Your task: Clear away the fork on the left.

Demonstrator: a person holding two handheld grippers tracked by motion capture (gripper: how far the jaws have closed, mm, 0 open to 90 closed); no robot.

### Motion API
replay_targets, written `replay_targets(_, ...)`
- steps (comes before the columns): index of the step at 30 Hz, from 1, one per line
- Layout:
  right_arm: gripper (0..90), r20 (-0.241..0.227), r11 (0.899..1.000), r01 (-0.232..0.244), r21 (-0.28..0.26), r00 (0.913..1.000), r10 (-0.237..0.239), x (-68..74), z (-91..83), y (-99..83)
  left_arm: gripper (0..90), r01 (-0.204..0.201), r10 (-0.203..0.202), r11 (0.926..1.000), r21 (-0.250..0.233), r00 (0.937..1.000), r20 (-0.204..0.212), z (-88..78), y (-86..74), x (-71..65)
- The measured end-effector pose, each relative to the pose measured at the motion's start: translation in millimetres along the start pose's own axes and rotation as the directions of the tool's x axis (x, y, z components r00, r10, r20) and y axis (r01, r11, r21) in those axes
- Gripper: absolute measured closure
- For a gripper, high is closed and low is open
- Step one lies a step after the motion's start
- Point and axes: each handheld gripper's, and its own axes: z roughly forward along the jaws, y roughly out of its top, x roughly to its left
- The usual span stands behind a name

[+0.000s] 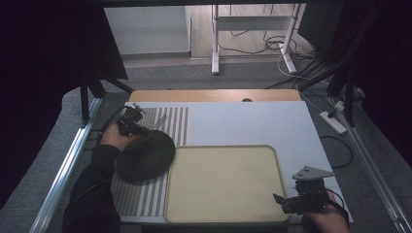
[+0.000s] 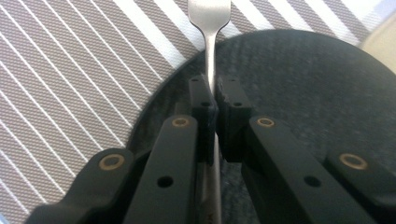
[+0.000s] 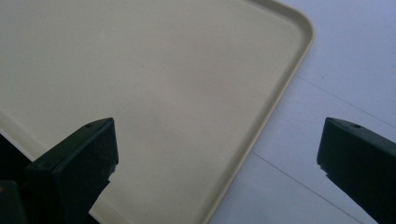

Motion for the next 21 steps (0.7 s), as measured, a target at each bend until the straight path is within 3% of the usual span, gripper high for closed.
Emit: replay_targets(21,0.0,0.006,1.0,0.015,-0.002,0.9999,-0.015,1.6,-0.6,-0.1,85.3,0.027,-0.025,0.9991,-0.032,0.9981,0.056,-18.1,-38.5,-58.8)
